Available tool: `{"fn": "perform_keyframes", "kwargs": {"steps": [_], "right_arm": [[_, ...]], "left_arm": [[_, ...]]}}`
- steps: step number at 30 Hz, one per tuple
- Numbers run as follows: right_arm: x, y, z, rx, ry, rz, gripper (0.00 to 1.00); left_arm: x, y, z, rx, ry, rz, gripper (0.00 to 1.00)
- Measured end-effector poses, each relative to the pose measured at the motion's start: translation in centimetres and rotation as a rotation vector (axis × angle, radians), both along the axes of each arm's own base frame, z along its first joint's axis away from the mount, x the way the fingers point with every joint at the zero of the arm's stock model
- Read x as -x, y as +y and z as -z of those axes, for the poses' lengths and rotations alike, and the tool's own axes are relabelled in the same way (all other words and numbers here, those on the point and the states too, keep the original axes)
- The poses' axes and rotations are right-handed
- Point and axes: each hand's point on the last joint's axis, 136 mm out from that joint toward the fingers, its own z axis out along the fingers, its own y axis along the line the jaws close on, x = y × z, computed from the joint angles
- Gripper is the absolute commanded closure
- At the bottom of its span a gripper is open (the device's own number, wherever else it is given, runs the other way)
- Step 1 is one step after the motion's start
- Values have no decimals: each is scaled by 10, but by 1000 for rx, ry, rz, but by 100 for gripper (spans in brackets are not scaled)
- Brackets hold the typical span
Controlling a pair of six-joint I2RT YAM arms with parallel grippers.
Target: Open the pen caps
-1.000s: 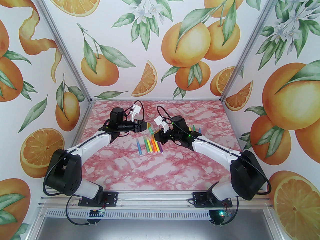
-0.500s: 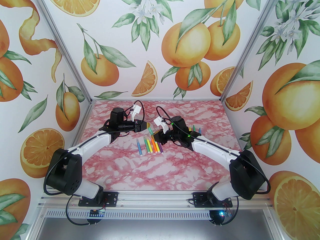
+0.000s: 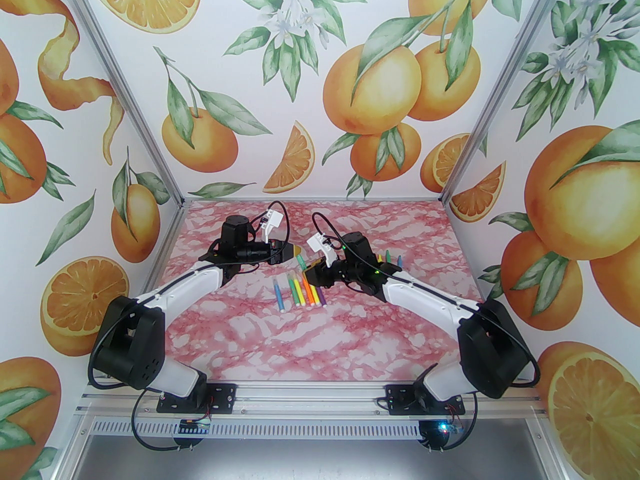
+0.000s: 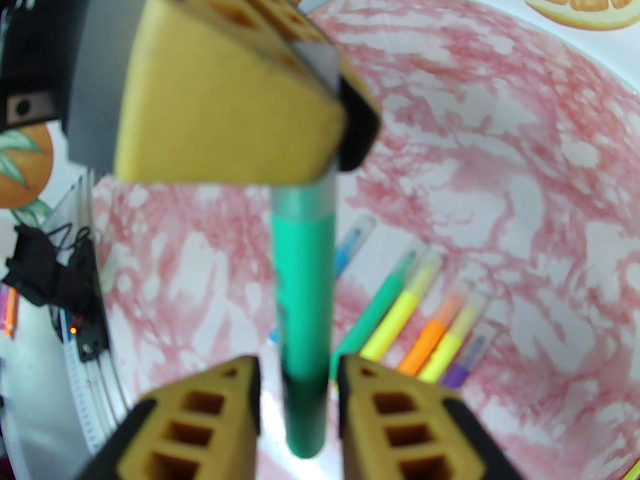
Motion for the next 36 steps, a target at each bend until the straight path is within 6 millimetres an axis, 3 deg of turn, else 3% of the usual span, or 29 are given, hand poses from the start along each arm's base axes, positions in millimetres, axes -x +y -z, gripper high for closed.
{"fn": "perform_keyframes", "kwargs": {"steps": [13, 25, 36], "right_arm": [[-3, 4, -5, -24, -21, -5, 56], [-3, 7, 10, -15, 24, -14, 71], [-2, 7, 11, -14, 27, -16, 87]], "left_arm": [[0, -1, -2, 12, 7, 2, 100], [-1, -1, -3, 14, 2, 3, 100], [-2, -1, -1, 12, 4, 1, 100]]}}
